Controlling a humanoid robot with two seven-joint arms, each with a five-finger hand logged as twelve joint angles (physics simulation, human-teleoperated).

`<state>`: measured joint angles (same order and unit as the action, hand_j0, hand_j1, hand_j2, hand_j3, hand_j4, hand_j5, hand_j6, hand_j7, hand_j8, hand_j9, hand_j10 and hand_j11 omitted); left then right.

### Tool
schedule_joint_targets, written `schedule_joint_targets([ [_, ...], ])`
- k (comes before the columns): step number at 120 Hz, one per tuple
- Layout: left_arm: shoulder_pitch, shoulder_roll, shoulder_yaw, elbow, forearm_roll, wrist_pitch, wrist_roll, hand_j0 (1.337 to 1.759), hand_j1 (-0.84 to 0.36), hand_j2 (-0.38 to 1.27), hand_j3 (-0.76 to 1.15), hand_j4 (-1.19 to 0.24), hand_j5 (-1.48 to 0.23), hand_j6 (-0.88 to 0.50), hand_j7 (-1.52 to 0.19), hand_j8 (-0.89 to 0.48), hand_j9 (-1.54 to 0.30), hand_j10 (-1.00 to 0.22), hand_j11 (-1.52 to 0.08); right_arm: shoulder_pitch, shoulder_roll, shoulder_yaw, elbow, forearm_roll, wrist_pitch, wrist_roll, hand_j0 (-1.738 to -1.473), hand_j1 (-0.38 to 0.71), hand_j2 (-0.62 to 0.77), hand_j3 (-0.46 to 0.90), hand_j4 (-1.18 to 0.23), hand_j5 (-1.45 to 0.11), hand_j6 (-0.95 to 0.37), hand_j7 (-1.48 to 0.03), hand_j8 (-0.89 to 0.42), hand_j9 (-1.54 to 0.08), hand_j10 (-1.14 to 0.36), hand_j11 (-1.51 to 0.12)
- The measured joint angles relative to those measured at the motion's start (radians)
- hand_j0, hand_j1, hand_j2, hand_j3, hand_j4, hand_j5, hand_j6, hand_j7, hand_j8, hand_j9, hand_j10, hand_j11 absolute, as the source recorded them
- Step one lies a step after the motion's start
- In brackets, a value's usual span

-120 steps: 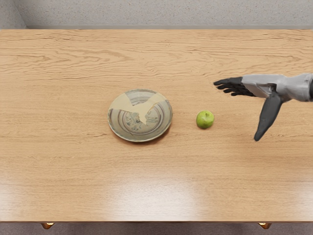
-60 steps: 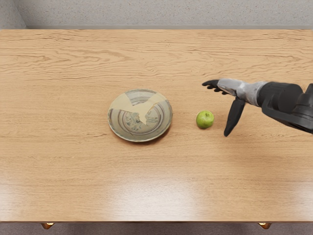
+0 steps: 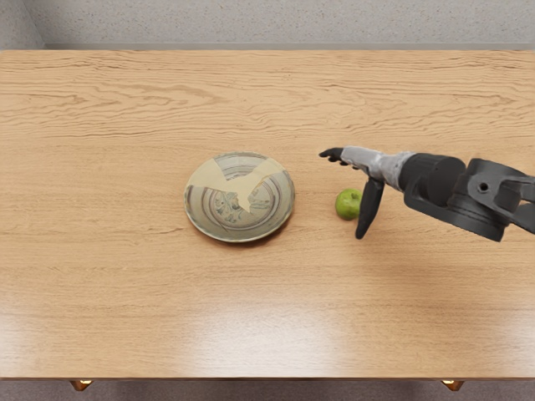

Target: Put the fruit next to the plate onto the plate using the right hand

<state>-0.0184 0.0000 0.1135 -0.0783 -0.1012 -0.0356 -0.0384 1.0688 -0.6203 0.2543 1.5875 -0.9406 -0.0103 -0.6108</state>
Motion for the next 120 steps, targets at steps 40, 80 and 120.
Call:
schedule_joint_targets([
  [40,0.000,0.000,0.000,0.000,0.000,0.000,0.000,1.658,0.07,0.05,0.00,-0.23,-0.30,-0.23,-0.30,-0.23,-0.30,-0.23,-0.30,-0.051,0.001,0.005,-0.003,-0.084,-0.110,0.000,-1.658,-0.28,-0.01,0.00,-0.06,-0.08,-0.06,-0.08,-0.06,-0.08,-0.06,-0.08],
  [80,0.000,0.000,0.000,0.000,0.000,0.000,0.000,1.658,0.07,0.05,0.00,-0.23,-0.30,-0.23,-0.30,-0.23,-0.30,-0.23,-0.30,-0.080,0.023,0.002,-0.004,-0.060,-0.171,0.000,-1.658,-0.28,-0.01,0.00,-0.06,-0.08,-0.06,-0.08,-0.06,-0.08,-0.06,-0.08],
  [120,0.000,0.000,0.000,0.000,0.000,0.000,0.000,1.658,0.07,0.05,0.00,-0.23,-0.30,-0.23,-0.30,-0.23,-0.30,-0.23,-0.30,-0.085,0.013,-0.038,-0.011,-0.075,-0.217,0.000,-1.658,-0.05,-0.05,0.00,-0.25,-0.32,-0.25,-0.32,-0.25,-0.32,-0.25,-0.32],
])
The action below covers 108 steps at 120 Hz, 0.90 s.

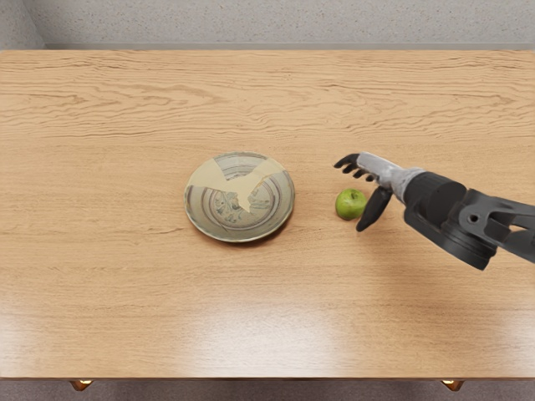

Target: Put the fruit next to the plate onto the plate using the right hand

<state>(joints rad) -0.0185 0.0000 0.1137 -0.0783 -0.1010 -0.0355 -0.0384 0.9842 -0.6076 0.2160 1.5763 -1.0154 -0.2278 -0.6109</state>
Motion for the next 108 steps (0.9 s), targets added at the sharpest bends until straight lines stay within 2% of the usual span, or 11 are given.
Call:
schedule_joint_targets([
  [25,0.000,0.000,0.000,0.000,0.000,0.000,0.000,1.658,0.07,0.05,0.00,-0.23,-0.30,-0.23,-0.30,-0.23,-0.30,-0.23,-0.30,-0.004,0.011,-0.035,-0.019,-0.060,-0.041,0.000,-1.658,0.04,-0.06,0.00,-0.32,-0.42,-0.33,-0.42,-0.32,-0.42,-0.32,-0.42],
  [73,0.000,0.000,0.000,0.000,0.000,0.000,0.000,1.658,0.07,0.05,0.00,-0.23,-0.30,-0.23,-0.30,-0.23,-0.30,-0.23,-0.30,-0.004,0.090,-0.091,-0.091,-0.087,-0.078,0.000,-1.658,0.07,-0.07,0.00,-0.35,-0.46,-0.35,-0.45,-0.35,-0.45,-0.35,-0.45],
  [108,0.000,0.000,0.000,0.000,0.000,0.000,0.000,1.658,0.07,0.05,0.00,-0.23,-0.30,-0.23,-0.30,-0.23,-0.30,-0.23,-0.30,-0.005,0.105,-0.099,-0.104,-0.087,-0.080,0.000,-1.658,0.16,-0.08,0.00,-0.42,-0.55,-0.43,-0.55,-0.43,-0.55,-0.42,-0.55],
])
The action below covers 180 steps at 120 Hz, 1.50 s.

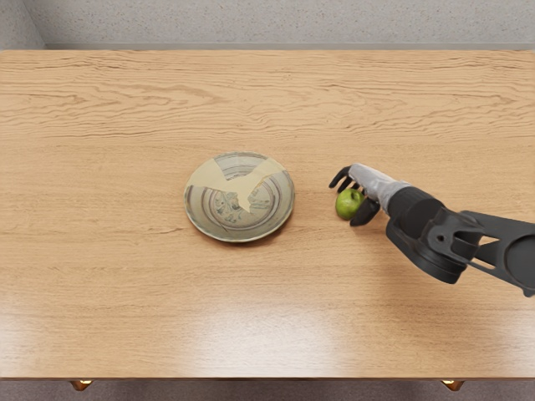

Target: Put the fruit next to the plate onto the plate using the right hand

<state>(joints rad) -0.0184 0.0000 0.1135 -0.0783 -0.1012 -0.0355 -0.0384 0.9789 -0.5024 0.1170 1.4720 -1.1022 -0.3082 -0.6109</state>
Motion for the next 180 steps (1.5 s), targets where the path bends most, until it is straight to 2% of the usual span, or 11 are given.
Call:
schedule_joint_targets([
  [16,0.000,0.000,0.000,0.000,0.000,0.000,0.000,1.658,0.07,0.05,0.00,-0.23,-0.30,-0.23,-0.30,-0.23,-0.30,-0.23,-0.30,0.002,0.001,0.000,-0.001,0.000,0.000,0.000,-1.658,0.21,-0.07,0.00,-0.48,-0.62,-0.48,-0.62,-0.48,-0.62,-0.48,-0.62],
  [25,0.000,0.000,0.000,0.000,0.000,0.000,0.000,1.658,0.07,0.05,0.00,-0.23,-0.30,-0.23,-0.30,-0.23,-0.30,-0.23,-0.30,0.002,0.002,0.000,-0.001,0.000,-0.003,0.000,-1.658,0.24,-0.04,0.00,-0.51,-0.66,-0.48,-0.66,-0.45,-0.66,-0.51,-0.66],
  [47,0.000,0.000,0.000,0.000,0.000,0.000,0.000,1.658,0.07,0.05,0.00,-0.23,-0.30,-0.23,-0.30,-0.23,-0.30,-0.23,-0.30,0.007,0.002,0.001,-0.005,0.004,-0.009,0.000,-1.656,0.25,0.09,0.00,-0.57,-0.75,-0.50,-0.74,-0.46,-0.74,-0.57,-0.74],
  [68,0.000,0.000,0.000,0.000,0.000,0.000,0.000,1.658,0.07,0.05,0.00,-0.23,-0.30,-0.23,-0.30,-0.23,-0.30,-0.23,-0.30,0.022,0.000,0.007,-0.006,0.045,-0.004,-0.001,-1.656,0.25,0.12,0.00,-0.60,-0.80,-0.48,-0.79,-0.44,-0.80,-0.61,-0.79],
  [104,0.000,0.000,0.000,0.000,0.000,0.000,0.000,1.658,0.07,0.05,0.00,-0.23,-0.30,-0.23,-0.30,-0.23,-0.30,-0.23,-0.30,0.137,-0.052,0.009,0.015,0.195,0.061,0.000,-1.656,0.25,0.10,0.00,-0.57,-0.77,-0.50,-0.76,-0.45,-0.76,-0.58,-0.76],
  [132,0.000,0.000,0.000,0.000,0.000,0.000,0.000,1.658,0.07,0.05,0.00,-0.23,-0.30,-0.23,-0.30,-0.23,-0.30,-0.23,-0.30,0.300,-0.070,0.010,0.059,0.371,0.138,-0.001,-1.657,0.27,0.13,0.00,-0.59,-0.79,-0.48,-0.77,-0.43,-0.77,-0.60,-0.77],
  [156,0.000,0.000,0.000,0.000,0.000,0.000,0.000,1.658,0.07,0.05,0.00,-0.23,-0.30,-0.23,-0.30,-0.23,-0.30,-0.23,-0.30,0.423,0.027,0.010,0.079,0.475,0.172,-0.001,-1.656,0.27,0.14,0.00,-0.62,-0.84,-0.46,-0.82,-0.40,-0.82,-0.60,-0.82],
  [180,0.000,0.000,0.000,0.000,0.000,0.000,0.000,1.658,0.07,0.05,0.00,-0.23,-0.30,-0.23,-0.30,-0.23,-0.30,-0.23,-0.30,0.439,0.163,0.004,0.037,0.496,0.171,0.000,-1.655,0.26,0.16,0.00,-0.65,-0.91,-0.45,-0.88,-0.39,-0.90,-0.60,-0.90],
])
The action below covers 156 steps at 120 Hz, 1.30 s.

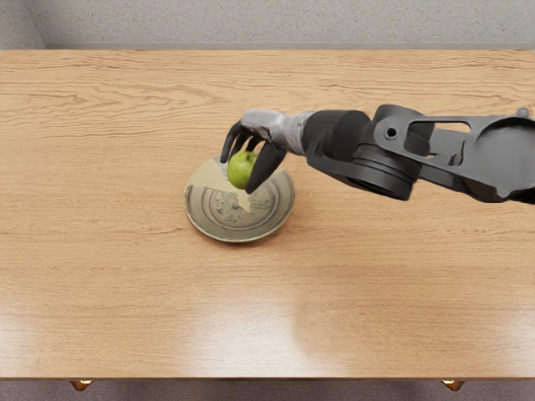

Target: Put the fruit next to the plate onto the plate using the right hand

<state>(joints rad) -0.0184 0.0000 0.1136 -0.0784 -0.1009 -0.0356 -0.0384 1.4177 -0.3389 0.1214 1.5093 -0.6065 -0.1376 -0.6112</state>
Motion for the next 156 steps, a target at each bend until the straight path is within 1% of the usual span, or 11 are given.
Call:
schedule_joint_targets([
  [7,0.000,0.000,0.000,0.000,0.000,0.000,0.000,1.658,0.07,0.05,0.00,-0.23,-0.30,-0.23,-0.30,-0.23,-0.30,-0.23,-0.30,-0.007,0.021,-0.002,-0.015,-0.002,-0.001,0.000,-1.656,0.26,0.18,0.00,-0.66,-0.92,-0.46,-0.89,-0.39,-0.92,-0.61,-0.92],
  [34,-0.001,0.000,0.000,0.000,0.000,0.000,0.000,1.658,0.07,0.05,0.00,-0.23,-0.30,-0.23,-0.30,-0.23,-0.30,-0.23,-0.30,-0.047,0.075,-0.019,-0.094,-0.035,0.003,0.001,-1.654,0.23,0.13,0.00,-0.67,-0.93,-0.48,-0.90,-0.40,-0.94,-0.62,-0.95],
  [51,0.000,0.000,0.000,0.000,0.000,0.000,0.000,1.658,0.07,0.05,0.00,-0.23,-0.30,-0.23,-0.30,-0.23,-0.30,-0.23,-0.30,-0.067,0.125,-0.044,-0.161,-0.053,0.004,0.001,-1.653,0.22,0.12,0.00,-0.67,-0.94,-0.48,-0.90,-0.39,-0.95,-0.61,-0.96],
  [68,0.000,0.000,0.000,0.000,0.000,0.000,0.000,1.658,0.07,0.05,0.00,-0.23,-0.30,-0.23,-0.30,-0.23,-0.30,-0.23,-0.30,-0.080,0.143,-0.051,-0.192,-0.066,0.004,0.001,-1.653,0.22,0.11,0.00,-0.67,-0.93,-0.48,-0.90,-0.39,-0.95,-0.61,-0.96],
  [85,0.000,0.000,0.000,0.000,0.000,0.000,0.000,1.658,0.07,0.05,0.00,-0.23,-0.30,-0.23,-0.30,-0.23,-0.30,-0.23,-0.30,-0.083,0.147,-0.051,-0.203,-0.071,0.003,0.001,-1.654,0.22,0.08,0.00,-0.61,-0.84,-0.49,-0.82,-0.42,-0.85,-0.62,-0.86],
  [95,0.000,0.000,0.000,0.000,0.000,0.000,0.000,1.658,0.07,0.05,0.00,-0.23,-0.30,-0.23,-0.30,-0.23,-0.30,-0.23,-0.30,-0.084,0.148,-0.051,-0.205,-0.072,0.001,0.000,-1.655,0.21,0.05,0.00,-0.57,-0.77,-0.50,-0.75,-0.44,-0.78,-0.57,-0.78],
  [109,0.000,0.000,0.000,0.000,0.000,0.000,0.000,1.658,0.07,0.05,0.00,-0.23,-0.30,-0.23,-0.30,-0.23,-0.30,-0.23,-0.30,-0.087,0.148,-0.051,-0.210,-0.072,-0.001,0.000,-1.657,0.19,-0.01,0.00,-0.51,-0.68,-0.47,-0.67,-0.43,-0.68,-0.51,-0.69],
  [129,0.000,0.000,0.000,0.000,0.000,0.000,0.000,1.658,0.07,0.05,0.00,-0.23,-0.30,-0.23,-0.30,-0.23,-0.30,-0.23,-0.30,-0.092,0.149,-0.051,-0.220,-0.072,-0.002,0.000,-1.657,0.16,-0.05,0.00,-0.45,-0.59,-0.43,-0.59,-0.41,-0.59,-0.45,-0.59],
  [144,0.000,0.000,0.000,0.000,0.000,0.000,0.000,1.658,0.07,0.05,0.00,-0.23,-0.30,-0.23,-0.30,-0.23,-0.30,-0.23,-0.30,-0.092,0.145,-0.044,-0.223,-0.070,0.001,0.000,-1.658,0.11,-0.06,0.00,-0.40,-0.52,-0.39,-0.52,-0.38,-0.52,-0.40,-0.52],
  [156,0.000,0.000,0.000,0.000,0.000,0.000,0.000,1.658,0.07,0.05,0.00,-0.23,-0.30,-0.23,-0.30,-0.23,-0.30,-0.23,-0.30,-0.085,0.141,-0.030,-0.221,-0.064,0.003,0.000,-1.658,0.04,-0.05,0.00,-0.33,-0.43,-0.33,-0.43,-0.32,-0.43,-0.33,-0.43],
])
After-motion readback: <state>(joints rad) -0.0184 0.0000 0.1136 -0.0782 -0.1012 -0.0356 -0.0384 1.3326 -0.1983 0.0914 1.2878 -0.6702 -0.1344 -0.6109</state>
